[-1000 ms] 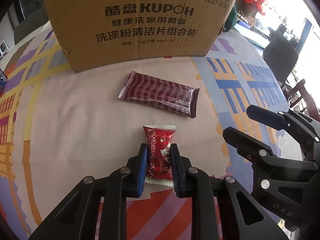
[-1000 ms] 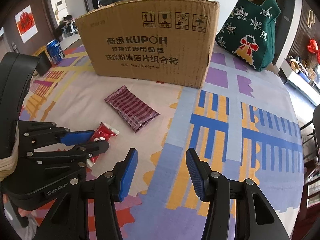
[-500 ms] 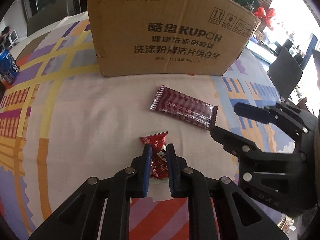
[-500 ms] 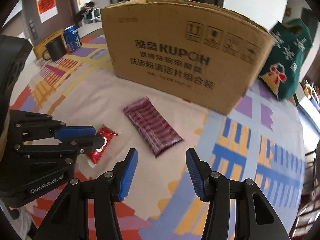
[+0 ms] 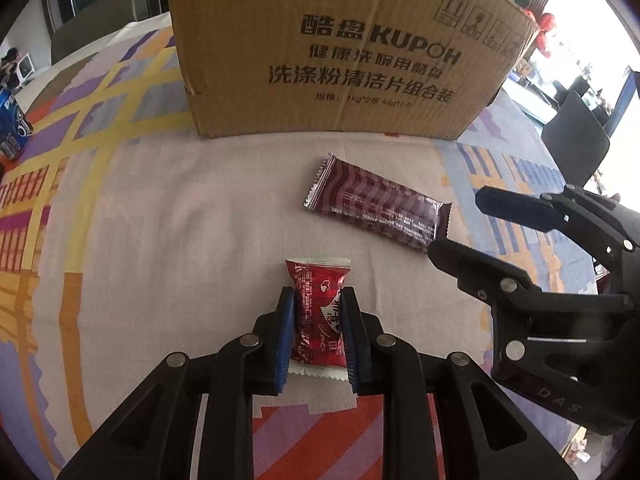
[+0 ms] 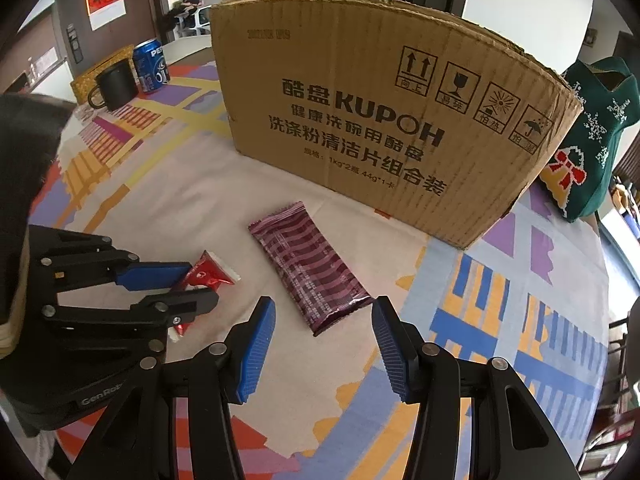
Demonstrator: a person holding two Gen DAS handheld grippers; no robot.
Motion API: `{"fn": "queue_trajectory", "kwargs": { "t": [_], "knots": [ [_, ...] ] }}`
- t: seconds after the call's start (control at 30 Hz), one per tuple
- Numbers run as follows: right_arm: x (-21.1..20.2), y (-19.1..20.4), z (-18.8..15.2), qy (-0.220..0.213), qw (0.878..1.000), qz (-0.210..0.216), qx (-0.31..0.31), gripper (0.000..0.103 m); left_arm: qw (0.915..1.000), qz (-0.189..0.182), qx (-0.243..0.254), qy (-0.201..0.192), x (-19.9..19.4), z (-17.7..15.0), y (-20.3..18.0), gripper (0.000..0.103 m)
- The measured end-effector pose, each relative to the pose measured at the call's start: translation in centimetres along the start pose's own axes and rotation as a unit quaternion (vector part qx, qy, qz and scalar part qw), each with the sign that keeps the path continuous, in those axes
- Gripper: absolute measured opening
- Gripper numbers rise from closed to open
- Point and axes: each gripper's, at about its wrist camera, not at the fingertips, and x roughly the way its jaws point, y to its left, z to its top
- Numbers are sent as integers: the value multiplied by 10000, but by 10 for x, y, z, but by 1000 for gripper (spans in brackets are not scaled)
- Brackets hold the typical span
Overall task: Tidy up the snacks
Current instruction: 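Grasp the red candy packet with the left tool while the right tool grasps the striped chocolate bar, then carry both snacks over the box and open both tools to release them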
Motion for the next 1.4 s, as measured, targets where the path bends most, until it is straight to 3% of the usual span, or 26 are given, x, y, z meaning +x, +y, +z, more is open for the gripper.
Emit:
{"fn": "queue_trajectory", "kwargs": {
  "t": [0.47,0.53,0.9,0.97,1.03,1.1,1.4],
  "knots": [
    [26,14,23,159,9974,134,-685,51,9989,159,-358,-275,-19,7,23,22],
    [31,15,26,175,9969,119,-756,57,9988,146,-383,-260,-17,8,26,22],
    [54,14,34,252,9971,288,-659,60,9986,127,-427,-293,-16,13,29,22],
    [55,13,33,251,9975,331,-565,55,9985,130,-440,-306,-16,13,30,22],
    [54,14,32,223,9976,453,-483,44,9984,132,-433,-325,-17,13,29,22],
    [52,16,31,190,9979,421,-453,40,9984,129,-432,-343,-18,12,29,22],
    [30,17,22,-13,9991,419,-75,39,9973,100,-357,-640,-41,12,26,22]
  ]
}}
